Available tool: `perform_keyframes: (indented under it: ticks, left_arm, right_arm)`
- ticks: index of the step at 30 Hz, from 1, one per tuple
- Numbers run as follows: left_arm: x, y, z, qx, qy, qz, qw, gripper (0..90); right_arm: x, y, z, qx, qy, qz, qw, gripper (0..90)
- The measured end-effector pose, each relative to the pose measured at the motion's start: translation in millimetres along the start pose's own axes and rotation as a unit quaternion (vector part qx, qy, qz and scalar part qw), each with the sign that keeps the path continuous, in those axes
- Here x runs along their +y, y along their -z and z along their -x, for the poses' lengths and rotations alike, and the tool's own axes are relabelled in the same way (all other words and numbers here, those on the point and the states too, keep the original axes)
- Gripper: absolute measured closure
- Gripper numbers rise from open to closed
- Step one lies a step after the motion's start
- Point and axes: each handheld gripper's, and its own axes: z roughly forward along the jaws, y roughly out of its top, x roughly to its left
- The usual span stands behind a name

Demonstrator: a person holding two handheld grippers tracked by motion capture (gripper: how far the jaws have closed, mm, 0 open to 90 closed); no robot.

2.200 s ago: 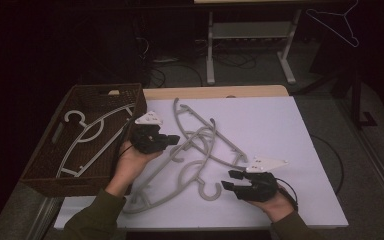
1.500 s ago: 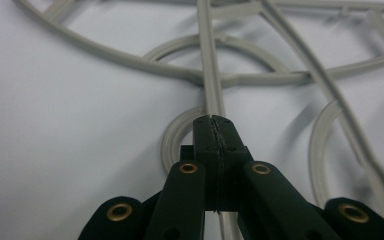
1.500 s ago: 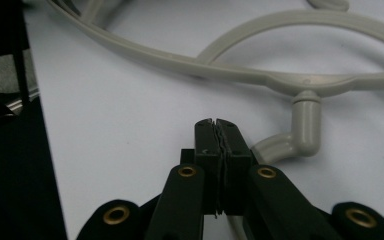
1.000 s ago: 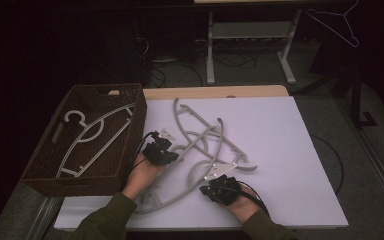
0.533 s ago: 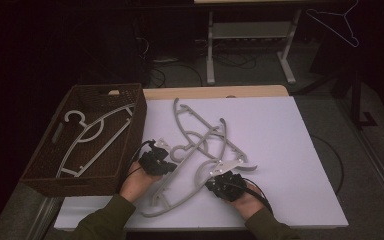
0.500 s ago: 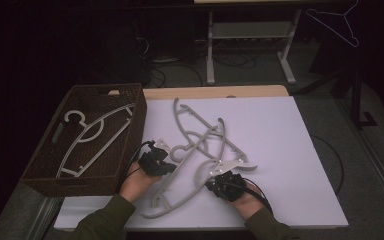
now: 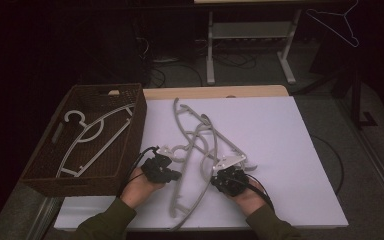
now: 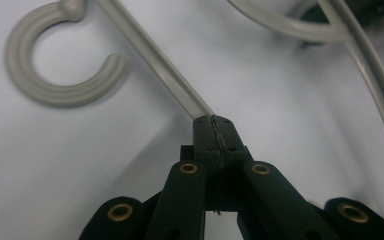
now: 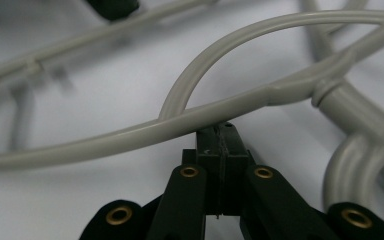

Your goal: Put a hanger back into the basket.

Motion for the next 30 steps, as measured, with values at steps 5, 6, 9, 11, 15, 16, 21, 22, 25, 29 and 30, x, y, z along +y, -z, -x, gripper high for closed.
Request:
perform_keyframes:
  ticks: [5,6,9,11,15,16,21,22,25,29,30]
  left_arm:
    - [3.7,-9.9,11.0,-0.020,-0.018,-0.010,0.9996,90.0]
    - [4.5,-12.1,13.9,-0.023,-0.022,-0.009,0.9995,90.0]
    - [7.8,-17.2,21.2,-0.031,-0.026,-0.003,0.9992,90.0]
    - [9.8,-20.5,25.1,-0.037,-0.024,0.003,0.9990,90.0]
    - [13.3,-24.7,30.6,-0.041,-0.029,0.010,0.9987,90.0]
    - [14.0,-25.3,31.3,-0.043,-0.033,0.011,0.9985,90.0]
    - [14.1,-25.1,30.4,-0.043,-0.038,0.021,0.9981,90.0]
    - [13.7,-24.9,29.6,-0.043,-0.034,0.027,0.9981,90.0]
    - [12.9,-20.0,22.5,-0.038,-0.041,0.035,0.9979,88.5]
    - [11.6,-13.5,15.5,-0.028,-0.030,0.051,0.9979,84.5]
    - [11.4,-11.8,13.4,-0.027,-0.029,0.054,0.9978,83.1]
  right_arm:
    - [4.0,6.7,7.2,-0.007,-0.011,0.015,0.9998,89.5]
    - [4.6,7.3,8.9,-0.010,-0.011,0.019,0.9997,89.5]
    - [5.7,11.1,17.4,-0.027,-0.022,0.020,0.9992,89.5]
    - [3.9,14.3,24.4,-0.034,-0.029,0.023,0.9987,89.4]
    - [-0.8,20.0,35.8,-0.047,-0.044,0.023,0.9977,87.8]
    - [-1.7,20.5,37.8,-0.050,-0.043,0.022,0.9976,87.5]
    - [-7.7,23.3,45.8,-0.066,-0.047,0.012,0.9966,85.4]
    - [-9.0,24.7,46.9,-0.070,-0.049,0.017,0.9962,84.5]
    - [-14.2,33.9,50.6,-0.073,-0.060,0.024,0.9952,81.0]
    - [-19.4,44.4,50.6,-0.078,-0.070,0.034,0.9939,75.7]
    - [-20.6,47.0,50.3,-0.075,-0.073,0.038,0.9938,71.9]
